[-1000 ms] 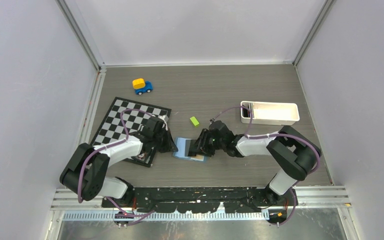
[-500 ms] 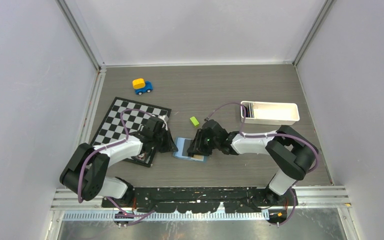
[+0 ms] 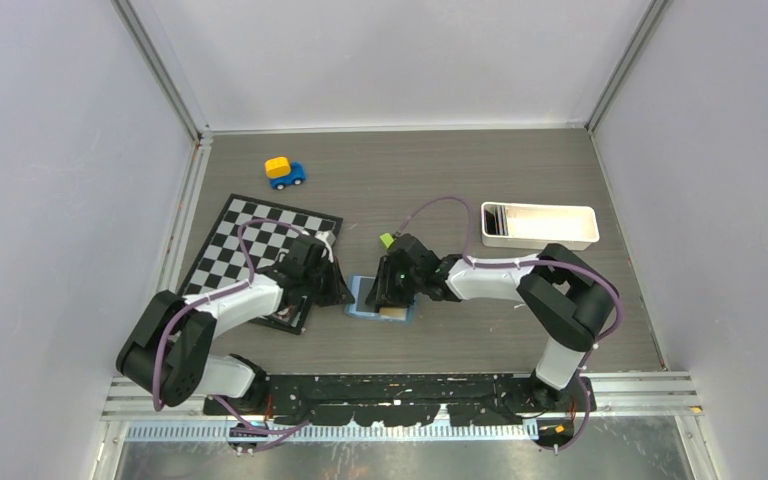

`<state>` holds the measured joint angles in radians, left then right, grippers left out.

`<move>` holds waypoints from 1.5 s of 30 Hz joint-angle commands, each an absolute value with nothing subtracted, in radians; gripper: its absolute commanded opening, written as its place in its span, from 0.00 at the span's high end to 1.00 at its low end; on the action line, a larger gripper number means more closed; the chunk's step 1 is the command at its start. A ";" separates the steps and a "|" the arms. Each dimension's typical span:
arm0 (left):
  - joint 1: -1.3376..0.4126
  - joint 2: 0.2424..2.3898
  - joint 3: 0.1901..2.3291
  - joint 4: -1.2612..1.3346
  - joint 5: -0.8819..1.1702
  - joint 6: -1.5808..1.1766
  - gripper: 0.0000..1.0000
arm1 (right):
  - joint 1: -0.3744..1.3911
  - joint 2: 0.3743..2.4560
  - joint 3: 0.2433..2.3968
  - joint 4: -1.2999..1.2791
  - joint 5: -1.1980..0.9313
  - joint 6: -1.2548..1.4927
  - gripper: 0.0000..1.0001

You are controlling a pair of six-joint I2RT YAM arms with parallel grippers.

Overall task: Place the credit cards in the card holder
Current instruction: Insert the credit card into the card holder.

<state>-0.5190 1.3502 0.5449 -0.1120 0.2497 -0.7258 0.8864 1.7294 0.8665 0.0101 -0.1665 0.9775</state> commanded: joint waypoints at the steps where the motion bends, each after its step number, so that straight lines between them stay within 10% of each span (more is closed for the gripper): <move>1: -0.523 1.326 0.531 -0.070 0.301 -0.721 1.00 | 0.917 1.761 0.934 -0.046 -0.109 0.923 0.57; 22: -0.514 1.242 0.526 -0.100 0.277 -0.712 1.00 | 0.940 1.543 0.956 -0.471 0.248 0.813 0.38; 45: -0.514 1.234 0.489 0.084 0.426 -0.740 1.00 | 0.940 1.687 0.905 -0.369 0.189 0.881 0.61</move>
<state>-0.5140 1.2373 0.5091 -0.0471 0.3439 -0.7254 0.9386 1.6436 0.9234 -0.4232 0.2111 0.8486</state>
